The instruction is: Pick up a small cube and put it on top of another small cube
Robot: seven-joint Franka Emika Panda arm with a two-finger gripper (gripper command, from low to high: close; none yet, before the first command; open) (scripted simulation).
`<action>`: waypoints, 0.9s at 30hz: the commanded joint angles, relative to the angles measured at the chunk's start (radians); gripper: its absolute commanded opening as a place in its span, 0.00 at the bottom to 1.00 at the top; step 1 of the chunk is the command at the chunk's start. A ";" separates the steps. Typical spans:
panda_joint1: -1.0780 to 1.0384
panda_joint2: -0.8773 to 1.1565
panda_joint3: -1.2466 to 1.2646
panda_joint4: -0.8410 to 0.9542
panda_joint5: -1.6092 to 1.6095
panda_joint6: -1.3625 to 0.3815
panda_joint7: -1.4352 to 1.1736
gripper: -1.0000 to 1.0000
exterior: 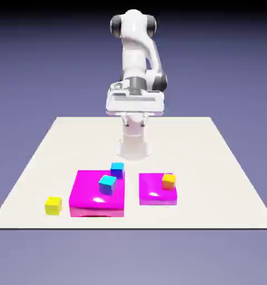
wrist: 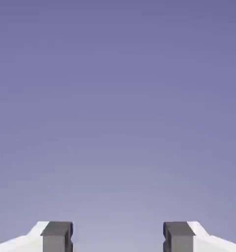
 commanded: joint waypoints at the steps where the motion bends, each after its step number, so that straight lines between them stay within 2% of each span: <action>1: -0.029 0.036 0.005 0.025 0.004 -0.021 0.034 0.50; 27: -0.781 0.974 0.141 0.671 0.120 -0.556 0.901 0.50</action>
